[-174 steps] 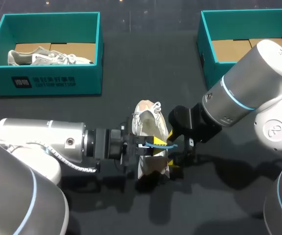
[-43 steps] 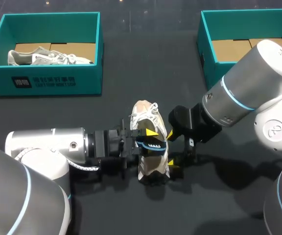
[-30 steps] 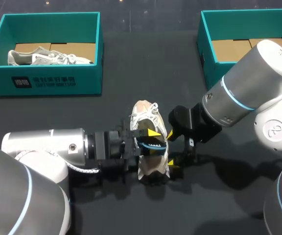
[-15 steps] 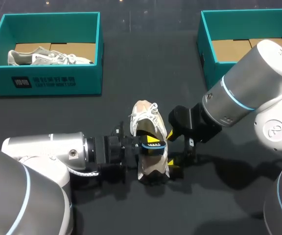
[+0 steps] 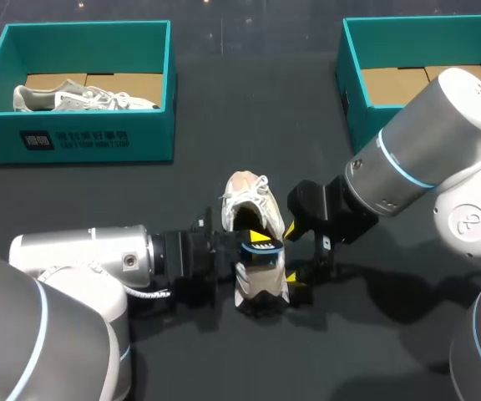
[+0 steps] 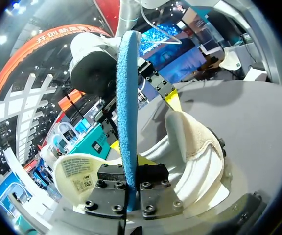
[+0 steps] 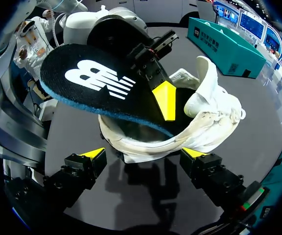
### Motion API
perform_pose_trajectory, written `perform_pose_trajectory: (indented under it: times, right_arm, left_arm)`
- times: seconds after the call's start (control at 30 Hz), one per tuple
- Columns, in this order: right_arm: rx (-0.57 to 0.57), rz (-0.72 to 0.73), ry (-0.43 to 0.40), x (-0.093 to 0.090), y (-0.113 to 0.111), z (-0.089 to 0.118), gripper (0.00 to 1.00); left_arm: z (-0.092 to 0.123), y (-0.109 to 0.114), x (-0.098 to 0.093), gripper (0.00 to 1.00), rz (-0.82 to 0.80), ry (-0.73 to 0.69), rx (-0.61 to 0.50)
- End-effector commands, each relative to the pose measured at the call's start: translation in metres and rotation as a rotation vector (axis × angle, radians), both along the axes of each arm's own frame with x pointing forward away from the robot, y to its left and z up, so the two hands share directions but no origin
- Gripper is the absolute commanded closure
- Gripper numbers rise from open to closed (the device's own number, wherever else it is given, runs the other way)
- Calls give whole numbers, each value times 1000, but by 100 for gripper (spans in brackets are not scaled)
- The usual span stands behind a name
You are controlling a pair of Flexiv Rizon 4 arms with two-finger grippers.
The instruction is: Take the shoe out of the shoebox, open the shoe tongue, remove and reinsert the insole, then place the shoe into the shoebox
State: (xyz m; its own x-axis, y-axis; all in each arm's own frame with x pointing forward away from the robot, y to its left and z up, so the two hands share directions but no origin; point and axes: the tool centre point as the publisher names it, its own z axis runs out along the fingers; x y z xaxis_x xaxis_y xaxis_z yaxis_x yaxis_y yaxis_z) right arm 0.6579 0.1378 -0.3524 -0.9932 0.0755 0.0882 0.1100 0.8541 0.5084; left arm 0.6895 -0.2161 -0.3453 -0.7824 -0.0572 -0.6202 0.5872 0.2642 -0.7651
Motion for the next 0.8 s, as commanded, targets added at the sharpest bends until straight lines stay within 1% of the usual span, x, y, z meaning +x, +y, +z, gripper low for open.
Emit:
perform_pose_trajectory:
  times: [0.03,0.1,0.13,0.17,0.2,0.27,0.43,0.6,0.8]
  right_arm:
    - [0,-1,-2,-1,0,-1,0]
    - [0,-1,-2,-1,0,-1,0]
    - [0,-1,-2,-1,0,-1,0]
    - [0,-1,-2,-1,0,-1,0]
    - [0,-1,-2,-1,0,-1,0]
    - [0,-1,-2,-1,0,-1,0]
    - [0,-1,-2,-1,0,-1,0]
    - [0,-1,-2,-1,0,-1,0]
    - [0,-1,-2,-1,0,-1,0]
  left_arm:
    - [-3,-4,4,100,8,10,17]
    - [-3,-3,4,100,7,15,18]
    - [-2,-3,3,95,1,18,16]
    - [0,-3,1,82,-3,18,12]
    - [2,-3,0,74,-7,19,7]
    - [7,-2,-4,69,-11,18,2]
    - [20,1,-13,66,-42,29,-25]
    - [29,4,-24,67,-36,-4,-2]
    - [35,7,-32,65,-43,-7,1]
